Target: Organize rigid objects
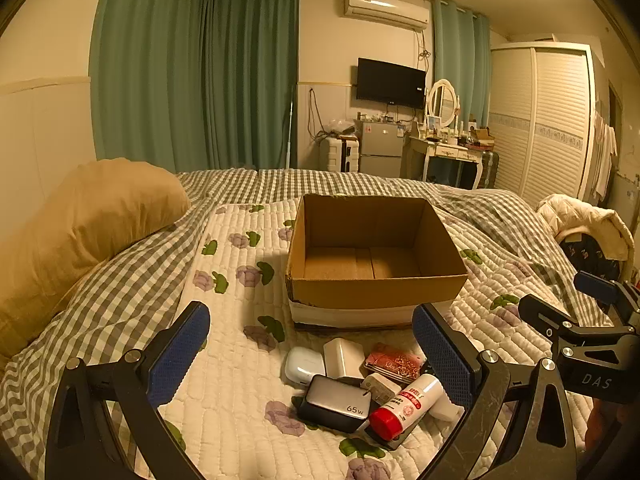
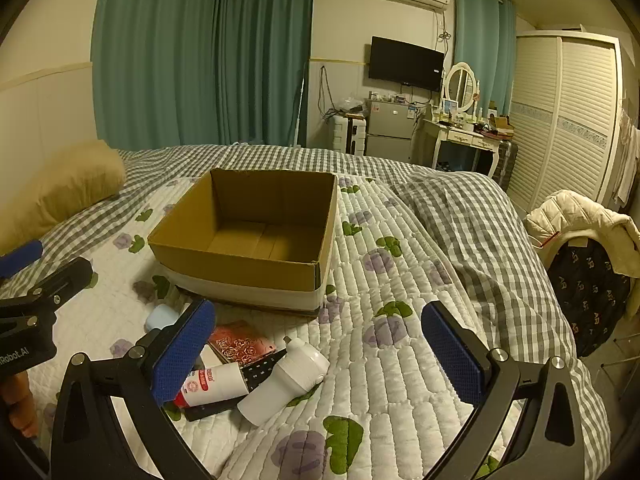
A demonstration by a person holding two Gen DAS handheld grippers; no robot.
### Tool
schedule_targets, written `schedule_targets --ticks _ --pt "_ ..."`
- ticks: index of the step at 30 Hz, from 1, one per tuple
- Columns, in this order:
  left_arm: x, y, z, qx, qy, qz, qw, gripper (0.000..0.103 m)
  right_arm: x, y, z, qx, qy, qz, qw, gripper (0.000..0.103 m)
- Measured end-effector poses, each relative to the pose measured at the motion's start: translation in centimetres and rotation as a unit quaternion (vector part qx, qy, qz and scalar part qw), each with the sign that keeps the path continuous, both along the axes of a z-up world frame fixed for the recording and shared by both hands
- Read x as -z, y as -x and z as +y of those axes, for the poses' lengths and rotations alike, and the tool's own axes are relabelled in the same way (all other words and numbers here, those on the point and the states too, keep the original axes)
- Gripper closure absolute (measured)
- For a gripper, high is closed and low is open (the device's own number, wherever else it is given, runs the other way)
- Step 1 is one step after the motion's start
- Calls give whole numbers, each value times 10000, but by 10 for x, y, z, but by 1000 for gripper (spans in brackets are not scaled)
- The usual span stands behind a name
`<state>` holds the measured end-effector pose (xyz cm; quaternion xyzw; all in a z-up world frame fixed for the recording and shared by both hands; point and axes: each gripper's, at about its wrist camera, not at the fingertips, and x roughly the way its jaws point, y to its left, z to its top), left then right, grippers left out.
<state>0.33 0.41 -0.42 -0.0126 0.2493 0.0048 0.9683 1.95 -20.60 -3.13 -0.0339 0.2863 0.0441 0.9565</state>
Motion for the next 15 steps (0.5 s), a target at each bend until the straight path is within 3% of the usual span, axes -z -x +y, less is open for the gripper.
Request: schedule_targets --ticks 15 --pt "2 -3 -1 -26 -50 55 10000 0 2 -2 5 -35 48 39 10000 0"
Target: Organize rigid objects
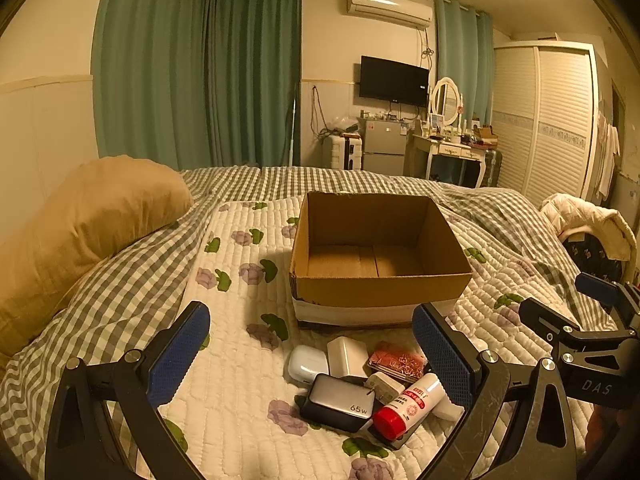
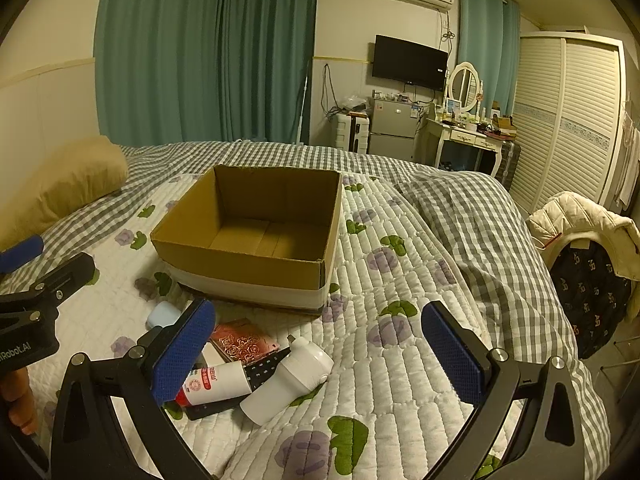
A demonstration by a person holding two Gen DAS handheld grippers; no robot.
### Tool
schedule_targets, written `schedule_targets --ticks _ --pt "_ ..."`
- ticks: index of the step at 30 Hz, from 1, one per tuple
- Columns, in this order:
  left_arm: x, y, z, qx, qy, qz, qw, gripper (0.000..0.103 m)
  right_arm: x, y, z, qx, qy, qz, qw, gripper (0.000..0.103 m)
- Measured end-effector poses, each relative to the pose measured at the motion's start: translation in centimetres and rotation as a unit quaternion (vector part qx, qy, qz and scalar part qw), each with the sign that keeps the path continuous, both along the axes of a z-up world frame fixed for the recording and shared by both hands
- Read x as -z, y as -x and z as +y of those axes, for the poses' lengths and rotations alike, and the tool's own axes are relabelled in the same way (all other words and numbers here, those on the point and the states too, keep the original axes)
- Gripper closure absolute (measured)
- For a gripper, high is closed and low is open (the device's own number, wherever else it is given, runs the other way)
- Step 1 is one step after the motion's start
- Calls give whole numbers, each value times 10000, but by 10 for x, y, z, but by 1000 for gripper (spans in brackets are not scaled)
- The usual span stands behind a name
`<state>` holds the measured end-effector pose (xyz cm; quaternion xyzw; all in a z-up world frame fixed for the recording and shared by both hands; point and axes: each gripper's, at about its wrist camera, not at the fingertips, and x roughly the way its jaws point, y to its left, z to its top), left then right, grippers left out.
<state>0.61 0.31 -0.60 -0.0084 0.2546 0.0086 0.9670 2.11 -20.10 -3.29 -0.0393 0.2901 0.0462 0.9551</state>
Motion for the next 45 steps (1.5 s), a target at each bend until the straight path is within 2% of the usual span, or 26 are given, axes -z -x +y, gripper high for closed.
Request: schedule_targets --ticks 19,45 --pt "7 0 -1 -15 -32 54 10000 0 4 0 0 5 -4 71 10000 0" --pt "1 3 0 -1 -8 43 10000 0 4 1 1 10 56 128 9999 0"
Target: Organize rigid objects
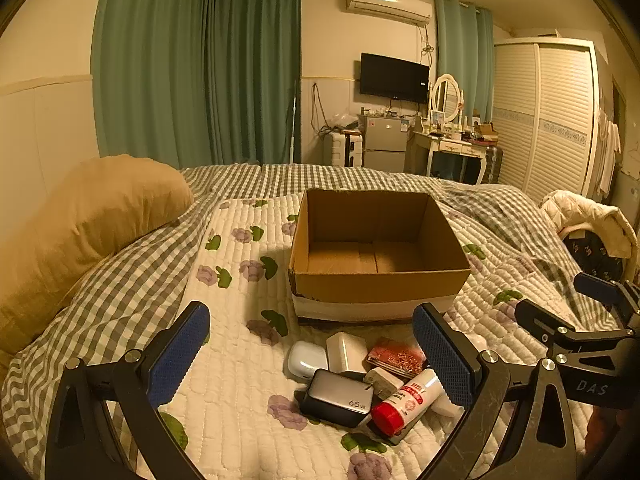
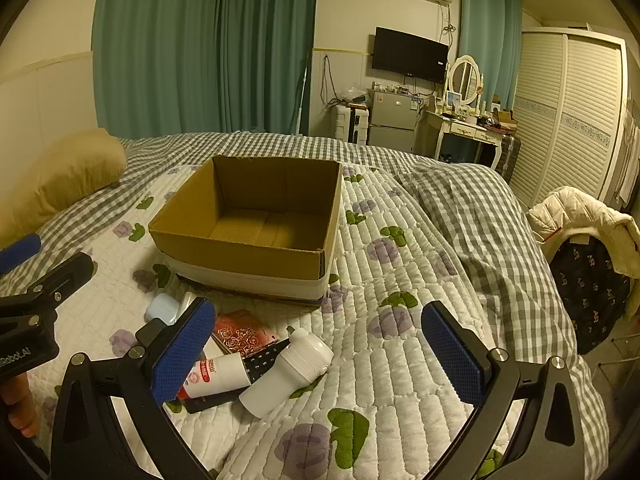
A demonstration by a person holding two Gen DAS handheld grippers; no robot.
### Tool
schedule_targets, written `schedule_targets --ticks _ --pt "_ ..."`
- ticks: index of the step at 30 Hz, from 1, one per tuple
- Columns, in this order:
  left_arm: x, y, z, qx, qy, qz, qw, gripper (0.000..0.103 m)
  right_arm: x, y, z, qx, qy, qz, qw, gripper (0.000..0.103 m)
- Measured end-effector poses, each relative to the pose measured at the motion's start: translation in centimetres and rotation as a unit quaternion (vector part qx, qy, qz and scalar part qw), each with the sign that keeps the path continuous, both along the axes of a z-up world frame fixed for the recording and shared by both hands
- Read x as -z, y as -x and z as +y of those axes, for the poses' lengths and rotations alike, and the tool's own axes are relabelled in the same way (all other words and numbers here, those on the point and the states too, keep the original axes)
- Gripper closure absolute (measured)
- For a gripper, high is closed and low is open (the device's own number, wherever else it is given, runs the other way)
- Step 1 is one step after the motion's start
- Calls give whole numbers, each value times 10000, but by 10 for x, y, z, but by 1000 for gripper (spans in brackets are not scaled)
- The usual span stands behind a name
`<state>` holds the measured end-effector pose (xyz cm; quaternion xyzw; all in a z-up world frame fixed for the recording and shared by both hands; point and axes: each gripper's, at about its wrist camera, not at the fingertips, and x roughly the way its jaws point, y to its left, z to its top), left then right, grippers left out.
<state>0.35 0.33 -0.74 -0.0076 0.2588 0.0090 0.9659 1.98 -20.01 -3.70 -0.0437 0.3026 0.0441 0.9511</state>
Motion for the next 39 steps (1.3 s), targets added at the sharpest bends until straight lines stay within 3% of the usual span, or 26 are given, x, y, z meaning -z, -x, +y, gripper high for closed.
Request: schedule_targets --ticks 8,13,20,32,35,37,39 --pt "5 -7 0 -47 -74 201 9998 0 -4 0 0 30 142 68 9999 0" --pt "36 -23 2 -33 -86 752 9971 0 6 -12 1 42 281 237 9993 0" --pt "94 -46 -8 112 -339 1711 9846 0 45 -35 5 -121 349 1002 9943 0" --pt "122 -64 -18 560 -542 2258 9711 1 55 -40 6 -158 341 1202 9920 0" --pt "134 -72 -22 827 -516 2570 9615 2 56 -40 7 -172 363 1227 9916 0" --pt "139 -68 -35 1037 -828 2585 9568 9 57 -40 5 -169 330 1229 9917 0" --pt "139 -67 -40 1059 -864 2493 9587 30 58 -41 5 -153 306 1249 9916 0"
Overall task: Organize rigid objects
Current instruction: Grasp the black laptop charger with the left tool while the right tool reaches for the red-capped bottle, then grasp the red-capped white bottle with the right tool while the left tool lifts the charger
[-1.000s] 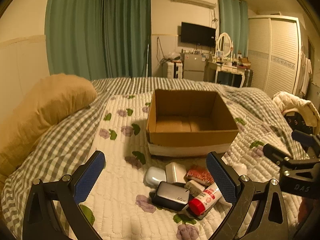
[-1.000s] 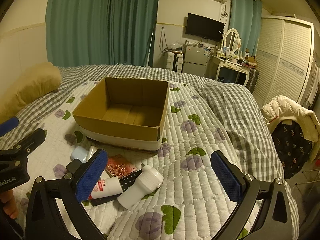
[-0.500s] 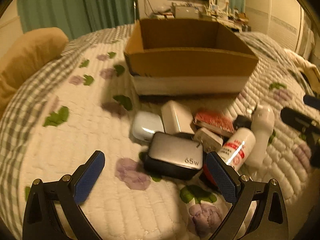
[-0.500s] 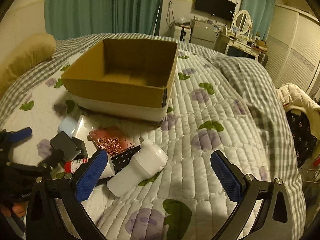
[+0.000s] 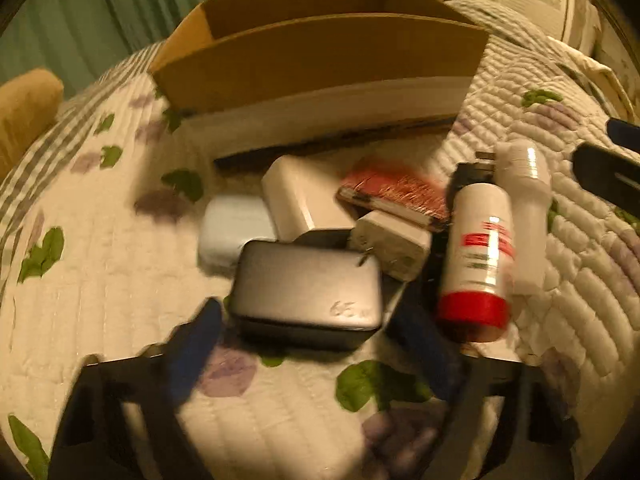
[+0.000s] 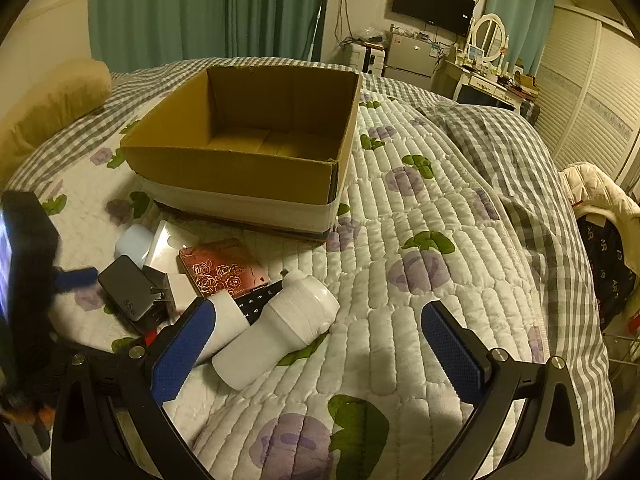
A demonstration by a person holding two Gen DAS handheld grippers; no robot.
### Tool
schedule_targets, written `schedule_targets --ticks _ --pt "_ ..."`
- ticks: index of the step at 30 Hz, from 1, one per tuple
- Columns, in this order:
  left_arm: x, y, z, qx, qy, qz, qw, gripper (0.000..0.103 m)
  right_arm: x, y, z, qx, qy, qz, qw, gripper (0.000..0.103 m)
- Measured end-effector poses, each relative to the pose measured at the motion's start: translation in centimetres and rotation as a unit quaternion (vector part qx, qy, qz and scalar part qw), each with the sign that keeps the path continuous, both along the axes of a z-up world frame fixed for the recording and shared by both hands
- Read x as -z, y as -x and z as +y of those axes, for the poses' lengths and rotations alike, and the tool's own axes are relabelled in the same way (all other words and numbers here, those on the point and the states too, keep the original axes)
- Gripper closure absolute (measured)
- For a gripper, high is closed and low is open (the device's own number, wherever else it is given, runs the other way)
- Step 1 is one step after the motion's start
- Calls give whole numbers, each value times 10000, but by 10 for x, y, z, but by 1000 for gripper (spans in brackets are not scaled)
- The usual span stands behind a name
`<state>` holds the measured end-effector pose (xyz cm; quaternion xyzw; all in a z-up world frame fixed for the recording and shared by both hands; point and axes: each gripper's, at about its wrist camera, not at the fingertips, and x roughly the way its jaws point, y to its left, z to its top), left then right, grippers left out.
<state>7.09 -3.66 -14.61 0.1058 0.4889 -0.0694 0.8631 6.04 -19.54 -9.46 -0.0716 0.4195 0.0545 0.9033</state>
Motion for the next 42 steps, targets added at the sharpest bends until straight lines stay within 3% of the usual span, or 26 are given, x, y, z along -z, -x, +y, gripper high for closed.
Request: schedule_targets --ticks 5,10,15,19,24,34,42 --pt "-2 -3 11 -181 299 49 9994 34 3 -1 1 -24 42 52 10000 0" --pt "-18 10 21 -397 516 -295 9974 35 1 2 4 -138 58 57 9999 0" --pt "-39 19 43 -734 807 -542 9926 35 3 4 22 -784 31 190 9967 0" --pt "-45 21 55 -864 789 -636 9911 35 13 2 43 -1531 170 513 9867 0" --pt "-49 25 57 -954 648 -665 9911 35 29 -8 67 -1974 324 876 9759 5" --pt "-49 27 56 -987 583 -645 9913 35 60 -29 87 -2139 455 1394 9658 22" --pt "-53 27 55 -939 577 -665 9917 35 53 -26 89 -2011 501 1095 9721 24"
